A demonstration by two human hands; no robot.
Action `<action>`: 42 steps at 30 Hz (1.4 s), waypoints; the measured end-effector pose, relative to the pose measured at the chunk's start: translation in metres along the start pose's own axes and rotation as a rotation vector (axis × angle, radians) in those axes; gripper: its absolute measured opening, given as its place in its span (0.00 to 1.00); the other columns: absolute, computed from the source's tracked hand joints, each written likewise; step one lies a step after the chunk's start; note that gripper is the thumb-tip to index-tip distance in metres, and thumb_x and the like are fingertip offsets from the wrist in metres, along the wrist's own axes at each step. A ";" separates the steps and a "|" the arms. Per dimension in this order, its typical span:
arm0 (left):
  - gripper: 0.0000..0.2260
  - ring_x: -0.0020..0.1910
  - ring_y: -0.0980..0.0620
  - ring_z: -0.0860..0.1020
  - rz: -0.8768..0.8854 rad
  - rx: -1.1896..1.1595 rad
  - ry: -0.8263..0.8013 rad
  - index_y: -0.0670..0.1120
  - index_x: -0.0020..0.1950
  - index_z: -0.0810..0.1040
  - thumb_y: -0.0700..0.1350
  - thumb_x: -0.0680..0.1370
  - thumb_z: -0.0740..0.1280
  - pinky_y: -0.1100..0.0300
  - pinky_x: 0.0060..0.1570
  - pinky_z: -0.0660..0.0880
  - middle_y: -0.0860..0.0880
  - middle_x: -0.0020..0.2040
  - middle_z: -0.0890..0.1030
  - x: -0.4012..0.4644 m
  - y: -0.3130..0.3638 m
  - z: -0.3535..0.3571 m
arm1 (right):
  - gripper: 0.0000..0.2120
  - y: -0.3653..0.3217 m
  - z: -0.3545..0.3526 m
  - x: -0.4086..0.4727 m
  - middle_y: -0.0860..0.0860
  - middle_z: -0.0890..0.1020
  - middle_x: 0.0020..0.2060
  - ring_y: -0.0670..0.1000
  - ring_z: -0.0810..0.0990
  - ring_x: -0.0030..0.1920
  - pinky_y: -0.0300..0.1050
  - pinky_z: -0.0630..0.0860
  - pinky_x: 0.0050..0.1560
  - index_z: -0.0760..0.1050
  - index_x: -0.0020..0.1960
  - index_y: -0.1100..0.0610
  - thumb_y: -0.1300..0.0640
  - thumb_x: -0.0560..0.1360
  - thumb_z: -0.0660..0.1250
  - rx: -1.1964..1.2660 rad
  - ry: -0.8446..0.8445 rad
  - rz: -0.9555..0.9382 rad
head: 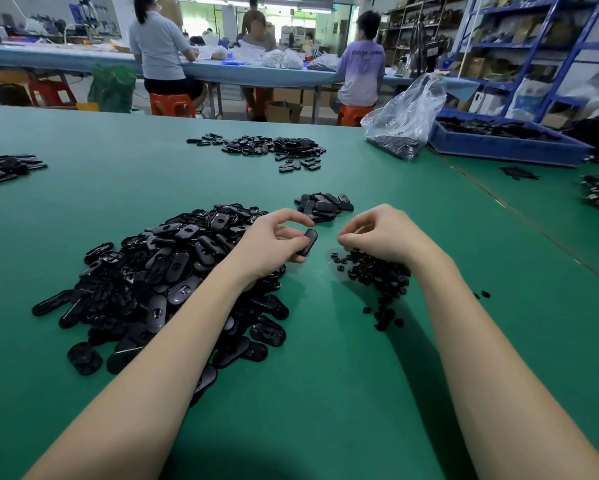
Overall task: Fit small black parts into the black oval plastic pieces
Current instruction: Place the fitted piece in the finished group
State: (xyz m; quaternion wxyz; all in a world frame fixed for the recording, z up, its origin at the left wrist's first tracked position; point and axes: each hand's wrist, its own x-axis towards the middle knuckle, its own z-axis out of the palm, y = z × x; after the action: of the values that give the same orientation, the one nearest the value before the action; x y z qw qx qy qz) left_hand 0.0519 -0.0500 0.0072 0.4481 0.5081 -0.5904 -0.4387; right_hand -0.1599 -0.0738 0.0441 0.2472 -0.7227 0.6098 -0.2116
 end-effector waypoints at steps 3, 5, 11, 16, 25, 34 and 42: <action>0.12 0.40 0.49 0.83 -0.032 -0.043 0.008 0.48 0.54 0.83 0.33 0.78 0.68 0.55 0.51 0.83 0.44 0.47 0.81 0.001 0.000 0.001 | 0.02 0.003 -0.001 -0.001 0.40 0.86 0.38 0.44 0.84 0.48 0.48 0.80 0.58 0.86 0.39 0.43 0.48 0.70 0.76 -0.126 -0.024 0.030; 0.13 0.40 0.48 0.84 -0.052 -0.066 -0.002 0.47 0.55 0.83 0.31 0.77 0.68 0.56 0.52 0.83 0.43 0.50 0.81 0.000 0.001 0.002 | 0.02 0.001 0.002 -0.005 0.39 0.86 0.39 0.44 0.84 0.48 0.48 0.81 0.58 0.86 0.40 0.42 0.47 0.68 0.78 -0.168 -0.087 0.045; 0.16 0.43 0.47 0.84 -0.060 -0.076 0.007 0.44 0.58 0.81 0.28 0.76 0.68 0.62 0.47 0.82 0.41 0.55 0.80 -0.002 0.005 0.004 | 0.05 -0.010 0.015 -0.008 0.42 0.86 0.45 0.48 0.84 0.50 0.44 0.80 0.54 0.85 0.43 0.42 0.46 0.68 0.78 -0.374 -0.039 0.072; 0.17 0.43 0.49 0.84 -0.048 -0.052 -0.004 0.44 0.59 0.82 0.28 0.75 0.68 0.63 0.45 0.82 0.41 0.56 0.80 -0.003 0.006 0.003 | 0.03 -0.013 0.018 -0.008 0.42 0.86 0.45 0.49 0.83 0.50 0.44 0.79 0.52 0.84 0.43 0.43 0.50 0.70 0.73 -0.393 -0.019 0.049; 0.12 0.46 0.52 0.86 -0.045 0.001 0.037 0.50 0.55 0.81 0.38 0.74 0.75 0.53 0.55 0.79 0.49 0.48 0.87 0.000 0.002 -0.001 | 0.06 -0.016 0.010 -0.006 0.44 0.80 0.32 0.44 0.68 0.29 0.33 0.67 0.31 0.86 0.44 0.50 0.60 0.76 0.72 0.400 -0.079 -0.047; 0.12 0.43 0.57 0.84 -0.028 -0.006 0.007 0.49 0.53 0.83 0.34 0.74 0.73 0.64 0.49 0.79 0.52 0.43 0.87 -0.001 0.005 -0.001 | 0.05 -0.016 0.019 -0.004 0.41 0.84 0.32 0.36 0.74 0.26 0.29 0.69 0.31 0.86 0.43 0.48 0.58 0.75 0.75 0.391 0.030 -0.026; 0.10 0.42 0.58 0.84 -0.024 -0.051 -0.003 0.48 0.52 0.85 0.34 0.75 0.73 0.67 0.46 0.79 0.53 0.41 0.87 -0.002 0.007 -0.001 | 0.03 -0.017 0.019 -0.004 0.48 0.87 0.40 0.46 0.76 0.35 0.39 0.73 0.39 0.85 0.42 0.48 0.55 0.73 0.76 0.367 0.044 -0.023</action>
State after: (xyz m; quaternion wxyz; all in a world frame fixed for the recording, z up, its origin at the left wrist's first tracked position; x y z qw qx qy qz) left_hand 0.0512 -0.0476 0.0140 0.4548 0.5029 -0.5735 -0.4597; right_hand -0.1357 -0.0661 0.0393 0.3590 -0.6677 0.5578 -0.3379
